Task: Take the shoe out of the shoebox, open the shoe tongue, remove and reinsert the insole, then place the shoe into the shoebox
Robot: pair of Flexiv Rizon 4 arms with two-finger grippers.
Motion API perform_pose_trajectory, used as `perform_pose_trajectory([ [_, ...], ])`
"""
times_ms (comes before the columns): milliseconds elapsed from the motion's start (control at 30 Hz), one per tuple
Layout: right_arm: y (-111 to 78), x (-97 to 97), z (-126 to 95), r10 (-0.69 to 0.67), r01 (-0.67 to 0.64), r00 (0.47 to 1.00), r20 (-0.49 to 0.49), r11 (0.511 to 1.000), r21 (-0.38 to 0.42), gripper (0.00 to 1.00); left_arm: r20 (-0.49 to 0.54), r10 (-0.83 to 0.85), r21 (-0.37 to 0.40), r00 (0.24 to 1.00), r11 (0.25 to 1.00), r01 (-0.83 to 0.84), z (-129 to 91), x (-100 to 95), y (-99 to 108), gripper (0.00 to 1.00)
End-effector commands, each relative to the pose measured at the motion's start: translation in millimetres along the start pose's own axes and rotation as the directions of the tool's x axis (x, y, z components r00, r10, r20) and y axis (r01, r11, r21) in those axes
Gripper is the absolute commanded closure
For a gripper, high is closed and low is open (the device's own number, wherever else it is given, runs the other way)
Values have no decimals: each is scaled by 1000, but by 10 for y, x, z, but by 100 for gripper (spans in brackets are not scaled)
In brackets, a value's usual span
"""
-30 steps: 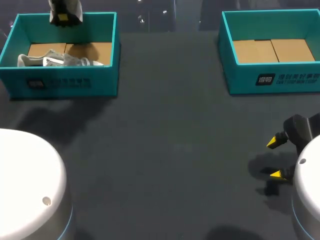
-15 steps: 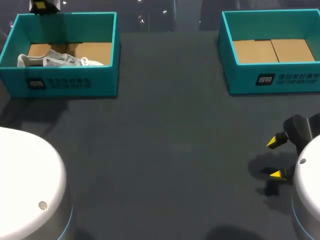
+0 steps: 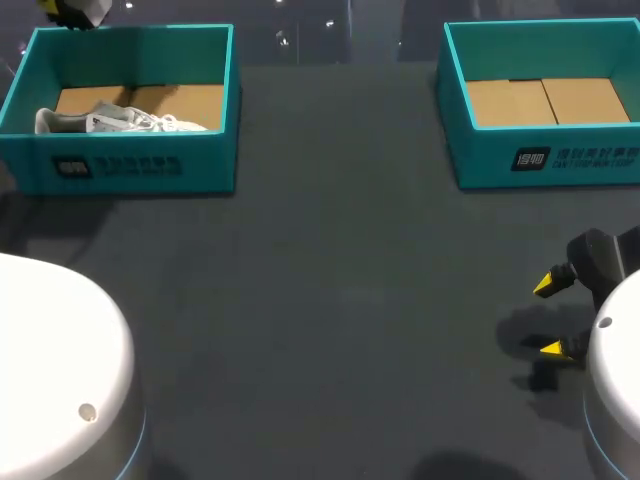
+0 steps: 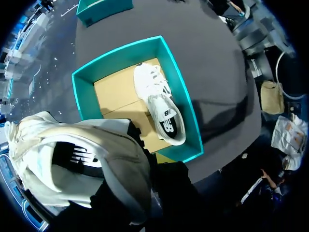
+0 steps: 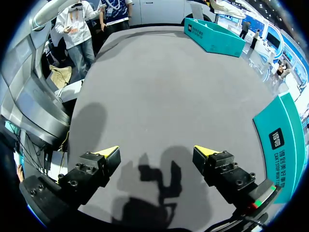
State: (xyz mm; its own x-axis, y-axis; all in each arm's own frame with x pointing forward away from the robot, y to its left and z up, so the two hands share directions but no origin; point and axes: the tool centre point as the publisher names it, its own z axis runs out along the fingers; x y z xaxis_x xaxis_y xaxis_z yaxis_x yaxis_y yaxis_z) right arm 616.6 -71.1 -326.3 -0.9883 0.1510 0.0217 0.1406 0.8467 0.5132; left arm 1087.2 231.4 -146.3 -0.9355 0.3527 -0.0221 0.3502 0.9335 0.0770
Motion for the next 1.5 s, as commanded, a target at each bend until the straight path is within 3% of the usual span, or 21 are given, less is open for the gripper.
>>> perform_pose_trajectory([
  [33, -2, 23, -12, -1, 1, 1000, 3, 1000, 1, 0, 9, 7, -6, 1000, 1000, -7, -17, 46, -19, 100],
  [233, -2, 23, -12, -1, 1, 1000, 3, 1000, 1, 0, 9, 7, -6, 1000, 1000, -7, -17, 46, -19, 100],
  [433, -2, 23, -12, -1, 1, 1000, 3, 1000, 1, 0, -12, 369, 6, 929, 929, -369, 78, 60, 225, 100],
  [500, -2, 23, -12, -1, 1, 1000, 3, 1000, 1, 0, -37, 512, 14, 858, 859, -512, 113, 74, 311, 100],
  [633, -2, 23, -12, -1, 1, 1000, 3, 1000, 1, 0, -21, 629, -29, 777, 776, -630, 151, 63, 440, 100],
  [767, -2, 23, -12, -1, 1, 1000, 3, 1000, 1, 0, 33, 806, -74, 591, 592, -803, 158, 131, 560, 100],
  [900, -2, 23, -12, -1, 1, 1000, 3, 1000, 1, 0, -38, 874, -151, 484, 473, -868, 200, 120, 651, 100],
  [1400, -2, 23, -12, -1, 1, 1000, 3, 1000, 1, 0, -53, 877, -154, 478, 465, -872, 219, 90, 676, 100],
  [1433, -2, 23, -12, -1, 1, 1000, 3, 1000, 1, 0, -61, 901, -145, 429, 417, -897, 240, 88, 693, 100],
  [1500, -2, 23, -12, -1, 1, 1000, 3, 1000, 1, 0, -90, 908, -153, 409, 393, -907, 292, 61, 741, 100],
])
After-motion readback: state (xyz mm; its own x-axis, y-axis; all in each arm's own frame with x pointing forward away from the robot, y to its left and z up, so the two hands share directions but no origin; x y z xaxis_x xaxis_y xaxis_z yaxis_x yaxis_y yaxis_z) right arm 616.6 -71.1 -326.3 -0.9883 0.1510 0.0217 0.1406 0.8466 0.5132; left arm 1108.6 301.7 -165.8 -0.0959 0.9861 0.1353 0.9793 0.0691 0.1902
